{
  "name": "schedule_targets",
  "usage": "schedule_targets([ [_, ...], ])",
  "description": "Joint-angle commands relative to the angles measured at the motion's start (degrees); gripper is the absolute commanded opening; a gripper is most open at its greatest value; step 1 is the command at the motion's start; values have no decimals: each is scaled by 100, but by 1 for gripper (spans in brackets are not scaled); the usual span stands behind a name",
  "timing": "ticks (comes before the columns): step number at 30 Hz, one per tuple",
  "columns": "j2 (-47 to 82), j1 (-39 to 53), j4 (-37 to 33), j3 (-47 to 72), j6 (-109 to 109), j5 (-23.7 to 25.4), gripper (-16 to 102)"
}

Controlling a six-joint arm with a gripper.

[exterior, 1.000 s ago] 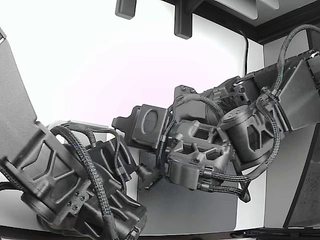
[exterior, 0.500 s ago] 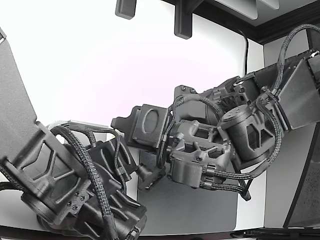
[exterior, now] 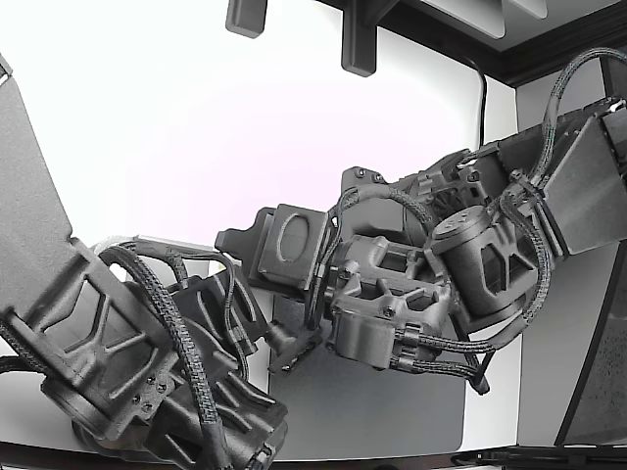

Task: Peel off protective film from adhesive tape.

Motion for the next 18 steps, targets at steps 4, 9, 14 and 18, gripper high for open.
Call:
schedule_targets([
  [4, 26, -105, -88, -229, -18, 44, -11],
  [9, 0, -105, -79, -246, -18, 70, -11],
  [14, 0, -105, -97, -237, -35, 79, -11],
  [18, 53, -97, -18, -229, 0, 26, -11],
])
